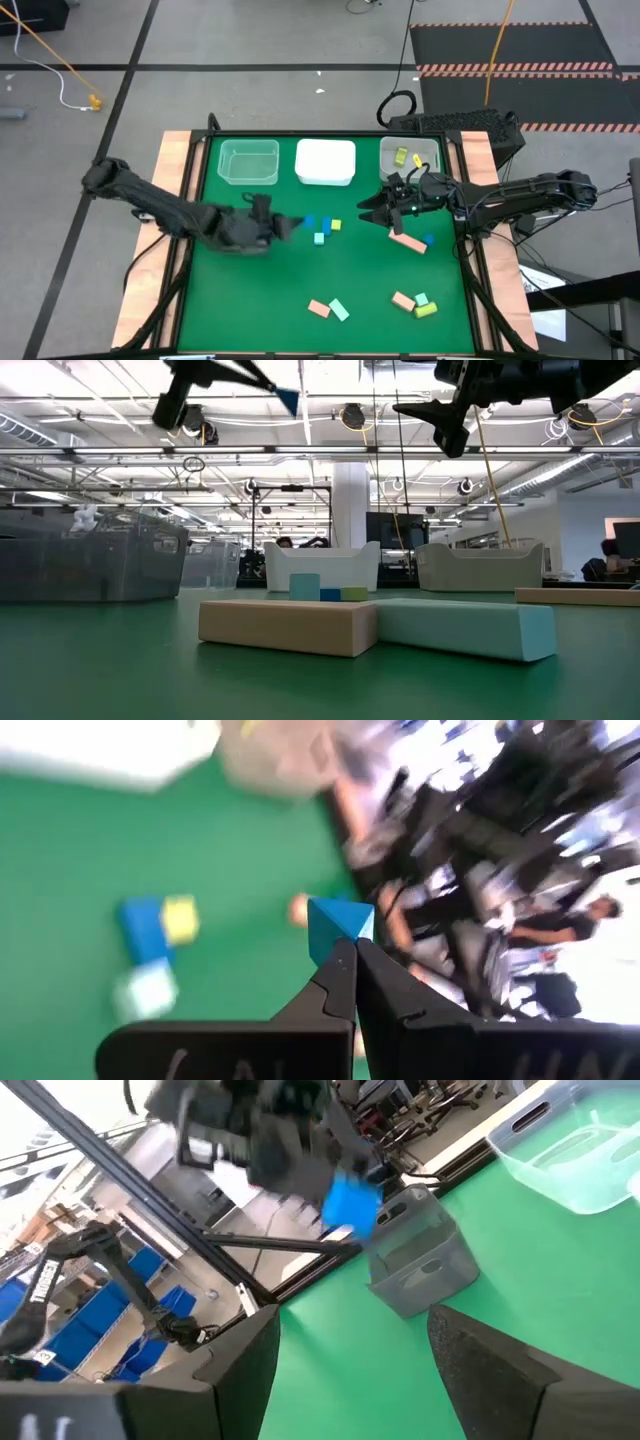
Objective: Sort & place blocks by color
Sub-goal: Put the blue block into the transparent bin, then put the light brown block into the black bin
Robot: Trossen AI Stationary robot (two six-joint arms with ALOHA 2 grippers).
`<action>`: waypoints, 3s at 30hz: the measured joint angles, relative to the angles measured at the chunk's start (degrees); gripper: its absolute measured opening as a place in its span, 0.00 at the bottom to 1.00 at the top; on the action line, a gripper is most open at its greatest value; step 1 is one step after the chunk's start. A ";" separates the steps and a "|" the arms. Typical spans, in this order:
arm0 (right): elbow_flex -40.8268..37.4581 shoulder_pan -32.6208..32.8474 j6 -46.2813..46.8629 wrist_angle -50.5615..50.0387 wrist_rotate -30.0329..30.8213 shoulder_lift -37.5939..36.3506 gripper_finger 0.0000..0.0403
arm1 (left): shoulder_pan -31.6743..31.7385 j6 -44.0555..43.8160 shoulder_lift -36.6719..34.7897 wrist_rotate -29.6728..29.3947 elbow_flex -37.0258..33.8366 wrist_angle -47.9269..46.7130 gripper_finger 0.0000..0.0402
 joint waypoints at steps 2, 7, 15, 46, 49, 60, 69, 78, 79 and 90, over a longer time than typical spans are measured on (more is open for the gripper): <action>0.00 -0.34 -0.03 -0.02 1.35 -0.01 0.61 | 2.37 4.95 -3.54 -0.36 0.02 -1.36 0.00; 0.00 -1.25 -0.04 0.01 10.24 0.00 0.61 | 9.91 15.50 -12.29 -0.47 0.00 -7.03 0.00; 0.00 -3.17 0.11 1.27 21.13 0.00 0.61 | 25.99 19.33 -22.50 -0.82 0.00 -26.84 0.00; 5.38 -10.93 -13.24 -28.78 39.08 0.23 0.61 | 56.87 42.06 -1.83 13.74 -0.70 -40.80 0.00; 7.47 -11.31 -8.97 -40.31 38.79 0.46 0.61 | 57.82 42.25 -0.31 16.08 -0.70 -40.14 0.00; 9.03 -11.47 8.34 -73.83 25.87 0.42 0.61 | 57.95 40.02 0.89 16.87 -0.70 -40.26 0.07; 9.03 -11.05 6.04 -77.62 13.85 0.42 0.61 | 57.95 38.93 0.88 23.13 -0.70 -40.17 0.24; 9.03 -4.30 1.27 -79.99 7.25 0.76 0.61 | 57.05 33.37 -0.76 25.73 -0.67 -38.57 0.39; 9.03 -3.41 0.81 -79.99 7.37 1.04 0.61 | 56.80 32.89 -0.96 25.74 -0.66 -37.93 0.39; 9.03 7.12 -2.94 -71.13 9.37 10.20 0.61 | 54.52 31.71 -7.98 25.77 -0.66 -27.40 0.41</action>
